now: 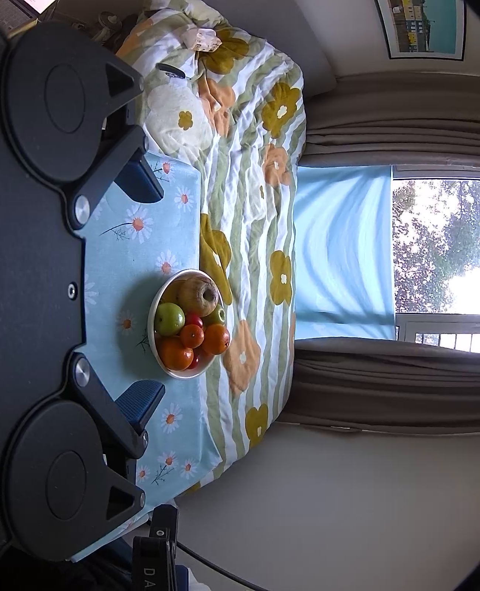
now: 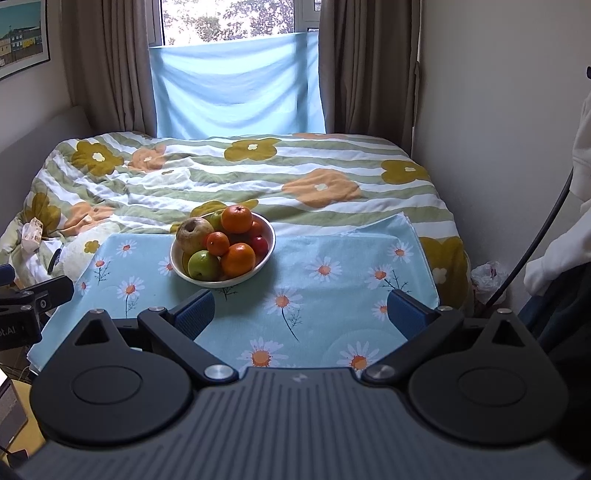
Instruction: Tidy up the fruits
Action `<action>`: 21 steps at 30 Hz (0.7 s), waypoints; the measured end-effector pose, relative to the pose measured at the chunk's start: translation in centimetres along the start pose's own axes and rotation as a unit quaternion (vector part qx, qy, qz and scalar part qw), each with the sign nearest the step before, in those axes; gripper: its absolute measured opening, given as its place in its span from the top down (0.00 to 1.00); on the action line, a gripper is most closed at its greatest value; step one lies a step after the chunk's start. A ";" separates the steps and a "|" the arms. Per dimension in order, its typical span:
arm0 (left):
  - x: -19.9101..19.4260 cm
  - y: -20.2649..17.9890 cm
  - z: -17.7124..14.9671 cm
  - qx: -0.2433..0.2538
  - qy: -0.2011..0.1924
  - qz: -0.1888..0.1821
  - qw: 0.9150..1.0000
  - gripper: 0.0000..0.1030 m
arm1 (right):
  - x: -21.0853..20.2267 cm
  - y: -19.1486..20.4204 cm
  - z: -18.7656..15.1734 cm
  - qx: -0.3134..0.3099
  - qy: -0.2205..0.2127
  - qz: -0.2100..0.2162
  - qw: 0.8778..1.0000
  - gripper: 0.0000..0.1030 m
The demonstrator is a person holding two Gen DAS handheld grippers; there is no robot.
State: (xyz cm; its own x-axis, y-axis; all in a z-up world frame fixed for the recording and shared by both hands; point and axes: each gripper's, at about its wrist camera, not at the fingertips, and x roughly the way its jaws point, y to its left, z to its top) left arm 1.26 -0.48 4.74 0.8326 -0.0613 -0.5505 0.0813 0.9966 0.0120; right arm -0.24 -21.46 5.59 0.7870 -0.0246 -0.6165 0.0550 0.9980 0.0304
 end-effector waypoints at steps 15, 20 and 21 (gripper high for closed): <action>0.2 0.1 0.3 -0.001 0.001 0.000 1.000 0.00 | 0.1 0.1 0.1 -0.001 0.002 -0.001 1.000 0.00; 0.3 0.0 0.4 0.003 -0.009 0.005 1.000 0.00 | 0.1 0.1 0.1 0.000 0.001 0.000 1.000 0.00; 0.3 0.0 0.4 0.003 -0.012 0.004 1.000 0.00 | 0.1 0.1 0.1 0.000 0.002 0.000 1.000 0.00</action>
State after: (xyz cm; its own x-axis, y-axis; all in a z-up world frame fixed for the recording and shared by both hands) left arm 1.74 -0.55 4.90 0.8457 -0.0539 -0.5310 0.0771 0.9968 0.0216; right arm -0.06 -21.34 5.58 0.7847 -0.0253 -0.6194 0.0554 0.9980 0.0294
